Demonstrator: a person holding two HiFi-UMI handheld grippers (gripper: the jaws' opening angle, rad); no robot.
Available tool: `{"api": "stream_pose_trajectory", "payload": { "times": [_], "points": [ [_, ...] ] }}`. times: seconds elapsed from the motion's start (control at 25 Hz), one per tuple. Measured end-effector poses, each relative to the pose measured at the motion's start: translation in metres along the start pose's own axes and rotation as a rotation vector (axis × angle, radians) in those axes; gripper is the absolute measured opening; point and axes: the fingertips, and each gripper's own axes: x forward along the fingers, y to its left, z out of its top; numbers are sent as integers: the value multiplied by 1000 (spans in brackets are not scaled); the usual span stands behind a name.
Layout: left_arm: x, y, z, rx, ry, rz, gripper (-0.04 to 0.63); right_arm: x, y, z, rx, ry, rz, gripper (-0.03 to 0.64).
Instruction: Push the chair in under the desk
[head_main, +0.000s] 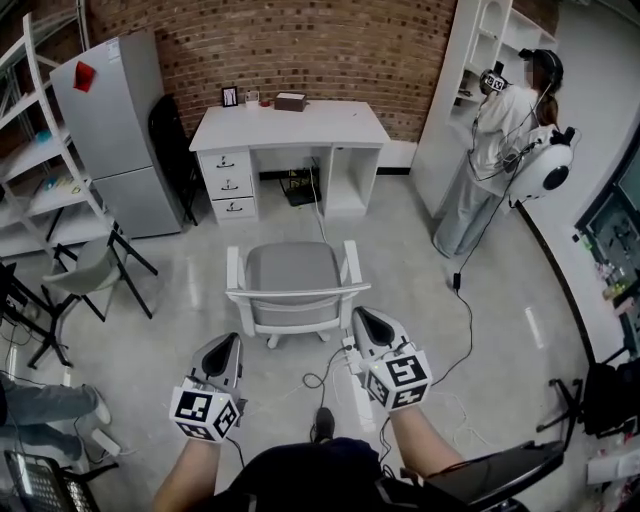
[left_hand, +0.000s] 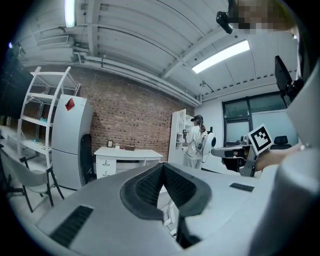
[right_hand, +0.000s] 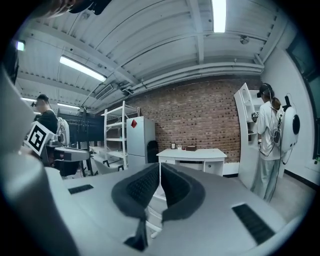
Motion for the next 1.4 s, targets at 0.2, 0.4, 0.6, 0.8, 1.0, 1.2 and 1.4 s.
{"api": "stream_pose_trajectory", "payload": {
  "times": [0.2,0.4,0.6,0.8,1.0,1.2,1.4],
  "points": [
    [34,-1,2,27,17,16,8,21,-26,0,0,5,29,9],
    [68,-4,-1,30,34,36,8,35,-54,-1,-11,11,63,74],
    [96,-17,3,82,66,37,8,41,-80,-5,-19,29,117,101],
    [106,-19,-4,107,103,64,9,50,-92,-20,-22,60,154,129],
    [116,-4,-14,161,150,80,9,67,-87,-33,-55,100,195,148],
    [137,7,-36,212,211,16,11,89,-82,-44,-123,155,229,178],
    [159,25,-53,292,274,-42,153,116,-80,-61,-175,231,244,206]
  ]
}}
